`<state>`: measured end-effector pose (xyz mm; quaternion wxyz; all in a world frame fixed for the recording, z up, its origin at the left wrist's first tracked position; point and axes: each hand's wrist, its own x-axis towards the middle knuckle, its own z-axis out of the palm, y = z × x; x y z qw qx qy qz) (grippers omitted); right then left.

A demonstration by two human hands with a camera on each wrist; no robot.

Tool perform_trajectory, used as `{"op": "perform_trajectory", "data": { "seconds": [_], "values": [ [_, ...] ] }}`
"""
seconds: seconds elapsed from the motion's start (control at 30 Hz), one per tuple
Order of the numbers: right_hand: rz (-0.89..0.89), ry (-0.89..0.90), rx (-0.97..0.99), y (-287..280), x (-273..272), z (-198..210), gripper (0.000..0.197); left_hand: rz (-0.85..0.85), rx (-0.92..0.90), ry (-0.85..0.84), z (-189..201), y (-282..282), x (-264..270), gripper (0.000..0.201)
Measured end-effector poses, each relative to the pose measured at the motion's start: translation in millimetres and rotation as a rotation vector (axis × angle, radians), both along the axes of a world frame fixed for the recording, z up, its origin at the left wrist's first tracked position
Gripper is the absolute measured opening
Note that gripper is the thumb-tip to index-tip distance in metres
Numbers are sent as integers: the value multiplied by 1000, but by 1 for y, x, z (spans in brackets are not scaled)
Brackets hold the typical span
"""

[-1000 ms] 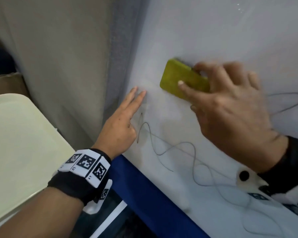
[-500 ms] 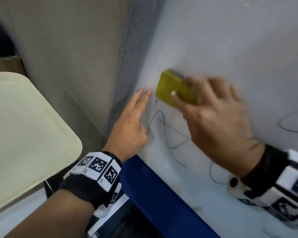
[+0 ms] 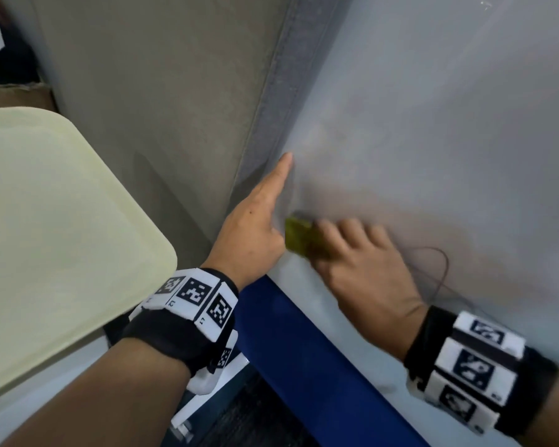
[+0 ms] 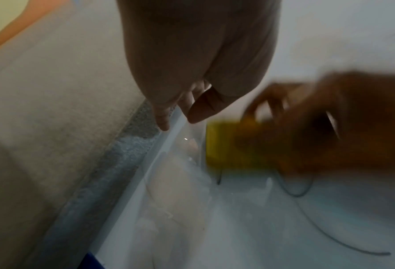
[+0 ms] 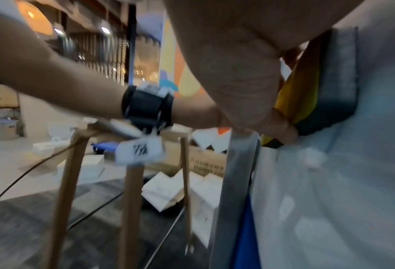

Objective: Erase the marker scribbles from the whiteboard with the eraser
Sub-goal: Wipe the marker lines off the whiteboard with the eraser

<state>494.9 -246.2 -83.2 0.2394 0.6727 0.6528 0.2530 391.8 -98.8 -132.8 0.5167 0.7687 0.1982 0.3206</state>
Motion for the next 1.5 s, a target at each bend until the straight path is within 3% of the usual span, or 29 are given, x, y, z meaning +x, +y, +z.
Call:
{"op": "perform_trajectory", "data": {
  "seconds": [0.1,0.27,0.33,0.43,0.5,0.6,0.7,0.77,0.83,0.9,0.97,1.03,1.17,1.23,1.3,1.4,1.5],
  "values": [
    [-16,-6,-111,-2,0,-1,39,-14,5,23,2,0,-3,104],
    [9,-56,183,33,5,46,32,-11,-53,6,-1,2,-2,104],
    [-5,-33,157,23,3,23,34,-22,-43,-1,-2,1,-2,104],
    [-12,9,-108,-15,0,-37,35,-9,6,50,-3,-3,-2,102],
    [-37,-1,-188,-32,6,-46,30,-15,43,68,-2,-7,-1,101],
    [4,8,-66,-21,7,-6,31,-29,60,78,-4,-10,2,100],
    [74,-25,228,2,14,58,40,-12,9,59,-3,-13,2,101],
    [65,-21,332,-4,18,69,40,-14,-14,59,1,-16,1,100],
    [57,-23,228,-33,16,41,41,-25,3,77,6,-21,-1,100],
    [54,-31,-22,-70,14,-5,40,-50,42,104,8,-28,-1,101],
    [8,-25,-157,-93,18,-24,43,-73,89,127,9,-33,-1,102],
    [23,-1,-93,-88,21,-9,44,-79,130,150,8,-36,0,102],
    [61,-20,293,-51,23,60,43,-56,151,145,5,-38,4,101],
    [45,-32,389,-45,23,70,44,-42,165,141,6,-39,5,101],
    [62,-19,325,-55,20,53,43,-38,183,133,9,-43,4,101],
    [59,-23,69,-86,20,15,42,-57,232,116,13,-51,3,100],
    [41,-25,-2,-91,25,32,40,-51,297,138,13,-60,5,99]
  ]
}}
